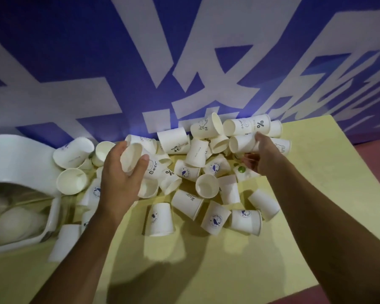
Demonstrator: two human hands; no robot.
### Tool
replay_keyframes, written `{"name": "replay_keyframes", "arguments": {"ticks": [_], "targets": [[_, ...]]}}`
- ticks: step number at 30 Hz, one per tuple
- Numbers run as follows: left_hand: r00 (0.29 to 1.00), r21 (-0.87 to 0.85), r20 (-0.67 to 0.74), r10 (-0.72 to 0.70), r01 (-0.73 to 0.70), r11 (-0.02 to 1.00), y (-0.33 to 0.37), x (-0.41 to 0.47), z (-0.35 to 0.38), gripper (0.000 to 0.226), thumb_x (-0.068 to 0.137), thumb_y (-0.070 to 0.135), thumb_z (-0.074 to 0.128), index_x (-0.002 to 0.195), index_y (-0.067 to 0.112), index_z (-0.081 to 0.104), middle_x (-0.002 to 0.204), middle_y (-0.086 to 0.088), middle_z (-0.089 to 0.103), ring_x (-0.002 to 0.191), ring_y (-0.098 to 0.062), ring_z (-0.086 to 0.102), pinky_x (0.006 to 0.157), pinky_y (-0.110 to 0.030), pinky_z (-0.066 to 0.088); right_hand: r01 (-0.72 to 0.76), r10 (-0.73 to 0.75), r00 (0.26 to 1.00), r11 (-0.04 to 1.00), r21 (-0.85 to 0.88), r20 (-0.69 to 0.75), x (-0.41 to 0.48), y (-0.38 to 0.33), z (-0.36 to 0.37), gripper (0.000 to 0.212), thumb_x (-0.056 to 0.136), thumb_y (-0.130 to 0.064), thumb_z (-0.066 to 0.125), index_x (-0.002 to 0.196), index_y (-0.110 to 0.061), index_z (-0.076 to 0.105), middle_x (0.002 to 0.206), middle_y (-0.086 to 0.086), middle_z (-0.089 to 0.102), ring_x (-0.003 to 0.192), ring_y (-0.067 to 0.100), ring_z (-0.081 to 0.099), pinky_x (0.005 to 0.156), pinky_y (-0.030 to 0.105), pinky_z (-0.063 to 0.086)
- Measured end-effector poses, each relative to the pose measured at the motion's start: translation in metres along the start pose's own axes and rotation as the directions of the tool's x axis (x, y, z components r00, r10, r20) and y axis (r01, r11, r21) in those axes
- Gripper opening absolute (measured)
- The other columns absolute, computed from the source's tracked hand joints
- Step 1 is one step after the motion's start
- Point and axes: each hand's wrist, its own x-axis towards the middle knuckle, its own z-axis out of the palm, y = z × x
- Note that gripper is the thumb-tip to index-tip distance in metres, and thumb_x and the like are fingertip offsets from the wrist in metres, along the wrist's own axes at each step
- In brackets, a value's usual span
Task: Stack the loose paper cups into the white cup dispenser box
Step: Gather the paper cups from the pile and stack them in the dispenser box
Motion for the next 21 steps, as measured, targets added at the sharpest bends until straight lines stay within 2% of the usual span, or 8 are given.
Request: {"name": "replay_keyframes", "arguments": {"ticks": [2,4,10,12,14,16,19,21], "targets": [[1.0,-0.065,-0.012,-0.027,0.026,0.998,-0.008,-0.003,-0.012,0.06,0.089,0.056,0.072,0.139,0.028,0.055,0.136,0.006,0.061,0.124,-0.016,0.06,0.106,-0.048,0.052,0.024,-0.025,0.999,0.999,-0.035,-0.035,0.001,0.006,0.001,0.041,0.091,-0.05,0.068,0.096,-0.012,0.051,0.106,0.014,0.072,0.088,0.028,0.074,0.08,0.039,0.064],[0.998,-0.093,-0.032,-0.048,0.045,0.995,-0.014,-0.006,-0.025,0.056,0.088,0.048,0.079,0.136,0.029,0.057,0.131,0.009,0.062,0.119,-0.013,0.06,0.104,-0.047,0.053,0.076,-0.078,0.995,0.996,-0.05,-0.057,-0.003,0.012,0.006,0.035,0.091,-0.045,0.069,0.091,-0.015,0.051,0.105,0.013,0.071,0.092,0.029,0.073,0.088,0.042,0.062],[0.999,-0.126,0.003,-0.046,0.046,0.991,-0.04,-0.016,-0.075,0.078,0.074,0.067,0.082,0.139,0.032,0.057,0.139,0.011,0.061,0.13,-0.014,0.058,0.108,-0.049,0.051,0.229,-0.259,0.954,0.955,-0.19,-0.15,-0.015,0.012,0.033,0.044,0.081,-0.05,0.081,0.101,-0.016,0.061,0.108,0.011,0.071,0.084,0.022,0.072,0.075,0.036,0.063],[0.999,-0.141,-0.003,-0.038,0.037,0.989,-0.045,-0.022,-0.098,0.076,0.076,0.069,0.078,0.139,0.033,0.058,0.139,0.015,0.059,0.131,-0.009,0.056,0.109,-0.048,0.051,0.337,-0.361,0.923,0.926,-0.171,-0.131,-0.022,0.019,0.042,0.035,0.083,-0.044,0.076,0.103,-0.02,0.061,0.121,0.01,0.071,0.087,0.018,0.067,0.079,0.036,0.062],[0.999,-0.155,-0.016,-0.04,0.037,0.987,-0.056,-0.029,-0.126,0.071,0.074,0.071,0.076,0.136,0.039,0.058,0.137,0.019,0.059,0.13,-0.005,0.056,0.108,-0.047,0.051,0.381,-0.403,0.894,0.913,-0.143,-0.194,-0.044,0.035,0.052,0.053,0.078,-0.046,0.077,0.119,-0.017,0.06,0.118,0.004,0.07,0.093,0.016,0.067,0.087,0.035,0.06],[0.998,-0.176,-0.015,-0.053,0.05,0.983,-0.068,-0.037,-0.158,0.072,0.069,0.071,0.076,0.133,0.045,0.057,0.135,0.019,0.062,0.127,-0.008,0.059,0.106,-0.047,0.053,0.524,-0.559,0.807,0.827,-0.204,-0.192,-0.078,0.056,0.065,0.067,0.073,-0.047,0.078,0.129,-0.019,0.058,0.115,-0.001,0.068,0.099,0.018,0.069,0.091,0.04,0.06],[0.998,-0.213,-0.027,-0.06,0.053,0.976,-0.088,-0.05,-0.204,0.069,0.061,0.066,0.081,0.124,0.048,0.06,0.125,0.017,0.068,0.116,-0.011,0.065,0.096,-0.041,0.058,0.717,-0.764,0.643,0.58,-0.387,0.047,-0.139,0.102,0.088,0.054,0.08,-0.054,0.076,0.123,-0.025,0.062,0.113,-0.002,0.07,0.103,0.021,0.069,0.086,0.038,0.057],[0.998,-0.21,-0.033,-0.05,0.042,0.977,-0.103,-0.06,-0.236,0.072,0.06,0.06,0.085,0.126,0.041,0.062,0.123,0.016,0.069,0.115,-0.01,0.066,0.094,-0.039,0.057,0.787,-0.802,0.572,0.477,-0.391,0.171,-0.175,0.136,0.109,0.06,0.09,-0.048,0.074,0.14,-0.022,0.053,0.123,-0.003,0.065,0.105,0.013,0.066,0.087,0.028,0.053]]}}
